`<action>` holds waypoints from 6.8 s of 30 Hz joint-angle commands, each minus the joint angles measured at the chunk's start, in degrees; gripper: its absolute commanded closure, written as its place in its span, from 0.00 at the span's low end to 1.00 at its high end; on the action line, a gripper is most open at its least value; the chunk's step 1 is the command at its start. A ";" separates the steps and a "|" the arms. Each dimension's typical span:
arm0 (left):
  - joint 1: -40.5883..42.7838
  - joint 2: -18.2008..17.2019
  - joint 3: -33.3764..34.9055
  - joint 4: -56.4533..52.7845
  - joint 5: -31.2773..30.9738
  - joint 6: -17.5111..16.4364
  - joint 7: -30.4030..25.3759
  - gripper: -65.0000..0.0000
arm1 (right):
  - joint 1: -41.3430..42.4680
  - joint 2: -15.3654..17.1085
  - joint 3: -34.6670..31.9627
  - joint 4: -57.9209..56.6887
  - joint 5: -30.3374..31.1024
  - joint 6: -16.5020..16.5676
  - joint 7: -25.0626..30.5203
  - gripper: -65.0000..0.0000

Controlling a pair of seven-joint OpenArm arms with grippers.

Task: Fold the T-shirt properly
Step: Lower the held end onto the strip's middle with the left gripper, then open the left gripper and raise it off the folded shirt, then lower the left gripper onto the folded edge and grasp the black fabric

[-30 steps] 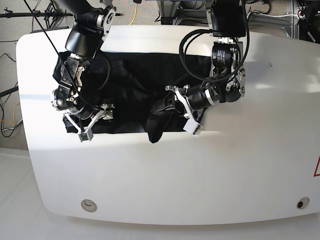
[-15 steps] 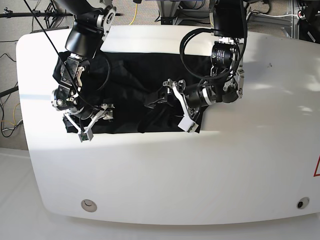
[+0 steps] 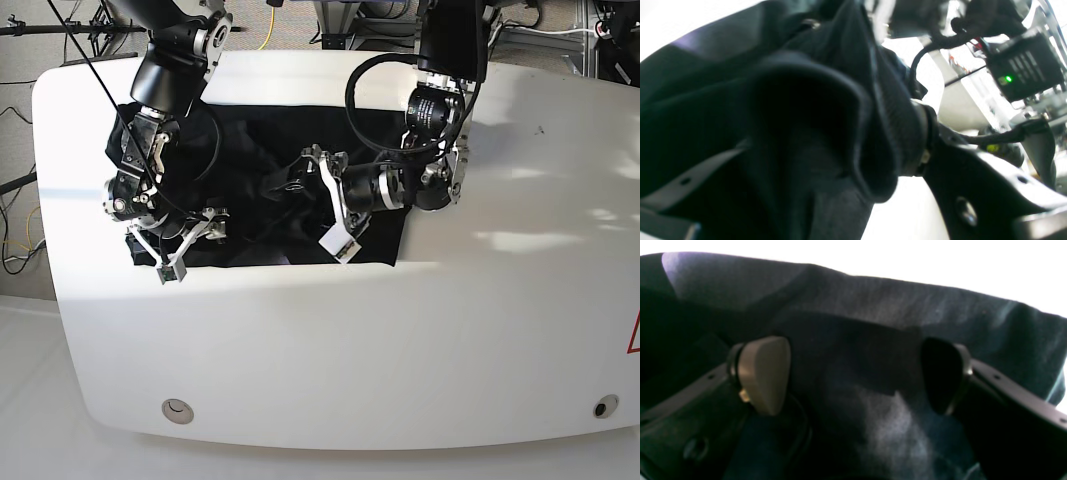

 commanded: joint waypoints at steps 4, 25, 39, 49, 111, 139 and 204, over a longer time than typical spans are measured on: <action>-2.39 0.62 2.13 1.24 -1.73 -0.35 -1.76 0.45 | -0.69 -0.26 -0.05 -0.63 -0.66 0.23 -4.87 0.09; -5.03 -5.89 1.78 11.61 -1.73 -0.18 -3.69 0.45 | -0.69 -0.26 -0.05 -0.63 -0.58 0.32 -4.87 0.09; -2.30 -14.15 -3.94 12.41 -1.73 2.99 -3.69 0.45 | -0.51 -0.26 -0.05 -0.63 -0.58 0.32 -4.87 0.09; 1.13 -14.86 -3.23 12.58 -1.73 2.99 -3.43 0.45 | -0.42 -0.26 -0.05 -0.63 -0.58 0.49 -4.87 0.09; 3.59 -19.43 16.99 22.43 45.48 13.89 -11.16 0.45 | -0.69 -0.26 -0.05 -0.63 -0.75 0.49 -4.87 0.09; 5.26 -19.25 21.74 23.57 46.53 13.71 -10.81 0.45 | -0.69 -0.26 -0.05 -0.63 -0.84 0.23 -4.87 0.09; 0.60 -19.25 16.72 12.23 46.89 13.71 -18.64 1.00 | -0.69 -0.35 -0.05 -0.72 -0.58 0.23 -4.87 0.09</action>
